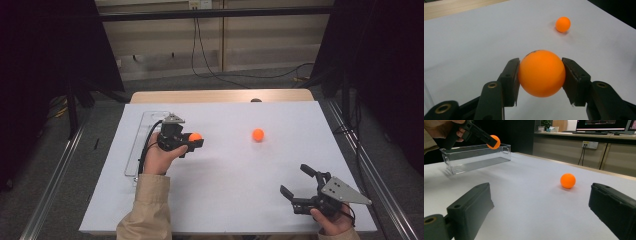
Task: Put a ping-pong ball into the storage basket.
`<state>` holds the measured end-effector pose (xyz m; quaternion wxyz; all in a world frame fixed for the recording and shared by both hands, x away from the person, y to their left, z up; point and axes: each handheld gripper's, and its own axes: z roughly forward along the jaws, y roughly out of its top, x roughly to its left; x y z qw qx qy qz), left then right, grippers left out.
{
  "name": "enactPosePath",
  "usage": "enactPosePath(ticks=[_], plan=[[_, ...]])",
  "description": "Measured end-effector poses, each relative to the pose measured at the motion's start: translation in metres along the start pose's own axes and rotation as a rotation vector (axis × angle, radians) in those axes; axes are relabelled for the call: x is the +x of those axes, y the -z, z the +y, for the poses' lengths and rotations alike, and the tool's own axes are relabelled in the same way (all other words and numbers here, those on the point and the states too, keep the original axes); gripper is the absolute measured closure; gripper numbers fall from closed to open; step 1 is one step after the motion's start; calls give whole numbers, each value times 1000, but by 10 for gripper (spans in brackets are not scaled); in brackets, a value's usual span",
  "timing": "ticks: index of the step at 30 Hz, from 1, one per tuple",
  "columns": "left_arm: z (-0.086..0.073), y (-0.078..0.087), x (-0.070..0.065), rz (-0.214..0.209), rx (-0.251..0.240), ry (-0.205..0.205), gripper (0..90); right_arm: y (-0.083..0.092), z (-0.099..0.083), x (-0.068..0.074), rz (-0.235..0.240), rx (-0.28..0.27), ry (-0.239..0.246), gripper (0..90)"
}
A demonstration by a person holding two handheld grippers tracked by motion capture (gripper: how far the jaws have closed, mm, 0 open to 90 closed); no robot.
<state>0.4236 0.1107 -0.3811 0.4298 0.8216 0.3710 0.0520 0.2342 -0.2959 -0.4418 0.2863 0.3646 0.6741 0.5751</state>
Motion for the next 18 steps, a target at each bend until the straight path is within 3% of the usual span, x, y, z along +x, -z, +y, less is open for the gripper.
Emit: enactPosePath(ticks=[18], plan=[[-2, 4, 6, 22, 3, 8, 509, 0, 0, 0, 1, -1, 1, 40]])
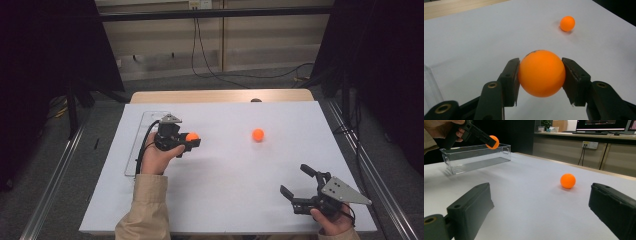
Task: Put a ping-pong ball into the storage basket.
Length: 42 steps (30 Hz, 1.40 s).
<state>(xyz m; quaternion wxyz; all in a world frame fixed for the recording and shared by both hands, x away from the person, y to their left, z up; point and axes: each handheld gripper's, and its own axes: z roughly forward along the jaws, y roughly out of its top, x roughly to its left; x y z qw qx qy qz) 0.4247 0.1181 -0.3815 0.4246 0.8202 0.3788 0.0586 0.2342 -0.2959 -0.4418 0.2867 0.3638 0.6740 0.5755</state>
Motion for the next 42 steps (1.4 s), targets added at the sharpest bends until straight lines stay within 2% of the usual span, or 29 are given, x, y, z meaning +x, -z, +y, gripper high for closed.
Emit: enactPosePath(ticks=[25, 42], plan=[[-3, 7, 8, 33, -13, 28, 508, 0, 0, 0, 2, 1, 3, 41], [-6, 15, 16, 65, -8, 31, 509, 0, 0, 0, 2, 1, 4, 41]])
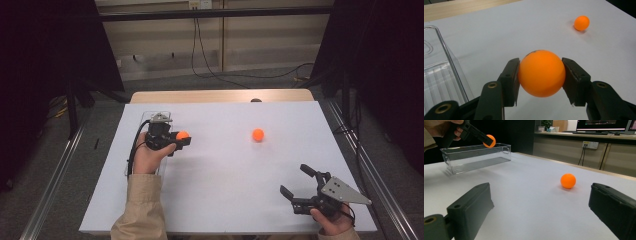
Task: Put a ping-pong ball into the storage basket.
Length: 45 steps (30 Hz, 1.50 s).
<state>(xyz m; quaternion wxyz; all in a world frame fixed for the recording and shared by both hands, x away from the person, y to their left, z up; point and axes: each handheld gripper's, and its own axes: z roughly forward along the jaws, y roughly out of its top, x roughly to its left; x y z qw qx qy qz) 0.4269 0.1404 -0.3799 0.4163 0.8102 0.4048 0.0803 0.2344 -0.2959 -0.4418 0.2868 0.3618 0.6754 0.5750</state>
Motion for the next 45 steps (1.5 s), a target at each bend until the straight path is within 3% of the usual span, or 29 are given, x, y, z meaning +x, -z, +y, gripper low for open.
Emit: enactPosePath(ticks=[45], plan=[[-5, 17, 15, 49, -19, 19, 509, 0, 0, 0, 1, 3, -4, 40]])
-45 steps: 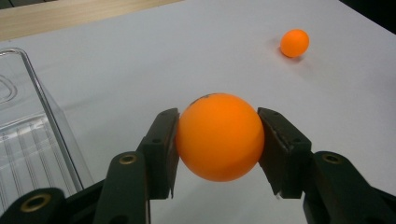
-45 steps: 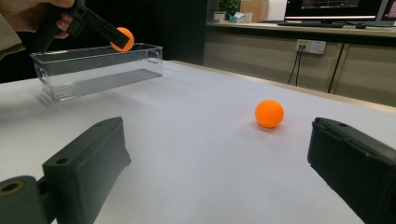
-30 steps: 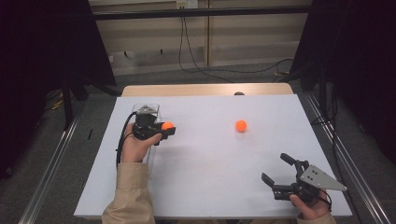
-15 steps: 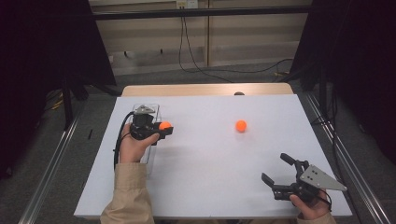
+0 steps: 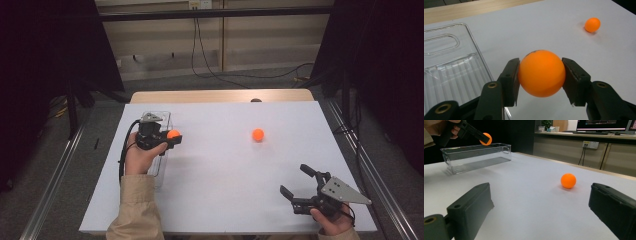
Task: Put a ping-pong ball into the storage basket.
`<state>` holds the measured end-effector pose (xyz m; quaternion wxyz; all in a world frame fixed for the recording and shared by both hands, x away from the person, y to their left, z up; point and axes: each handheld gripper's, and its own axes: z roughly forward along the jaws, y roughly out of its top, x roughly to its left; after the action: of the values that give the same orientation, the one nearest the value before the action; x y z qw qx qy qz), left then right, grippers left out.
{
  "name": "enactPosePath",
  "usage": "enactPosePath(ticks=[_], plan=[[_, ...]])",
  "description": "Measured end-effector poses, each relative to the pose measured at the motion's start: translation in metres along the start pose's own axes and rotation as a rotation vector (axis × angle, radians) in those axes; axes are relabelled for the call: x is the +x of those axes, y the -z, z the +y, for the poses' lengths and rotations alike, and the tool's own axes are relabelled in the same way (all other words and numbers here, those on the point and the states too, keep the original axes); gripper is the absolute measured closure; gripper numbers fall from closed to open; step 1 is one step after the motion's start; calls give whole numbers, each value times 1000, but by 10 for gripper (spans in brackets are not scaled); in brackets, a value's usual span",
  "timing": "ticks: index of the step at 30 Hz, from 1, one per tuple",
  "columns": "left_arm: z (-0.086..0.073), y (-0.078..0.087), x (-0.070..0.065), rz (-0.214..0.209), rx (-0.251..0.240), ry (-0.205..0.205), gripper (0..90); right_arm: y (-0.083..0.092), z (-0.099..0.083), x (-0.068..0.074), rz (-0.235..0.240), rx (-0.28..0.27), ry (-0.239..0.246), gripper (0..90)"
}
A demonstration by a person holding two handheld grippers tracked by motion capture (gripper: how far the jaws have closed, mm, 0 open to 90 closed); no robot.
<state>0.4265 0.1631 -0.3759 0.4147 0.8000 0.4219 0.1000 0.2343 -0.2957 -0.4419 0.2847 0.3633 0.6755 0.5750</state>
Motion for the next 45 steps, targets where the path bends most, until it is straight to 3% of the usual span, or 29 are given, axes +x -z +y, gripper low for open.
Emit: enactPosePath(ticks=[45], plan=[[-8, 16, 21, 72, -15, 21, 508, -1, 0, 0, 6, 0, 3, 41]])
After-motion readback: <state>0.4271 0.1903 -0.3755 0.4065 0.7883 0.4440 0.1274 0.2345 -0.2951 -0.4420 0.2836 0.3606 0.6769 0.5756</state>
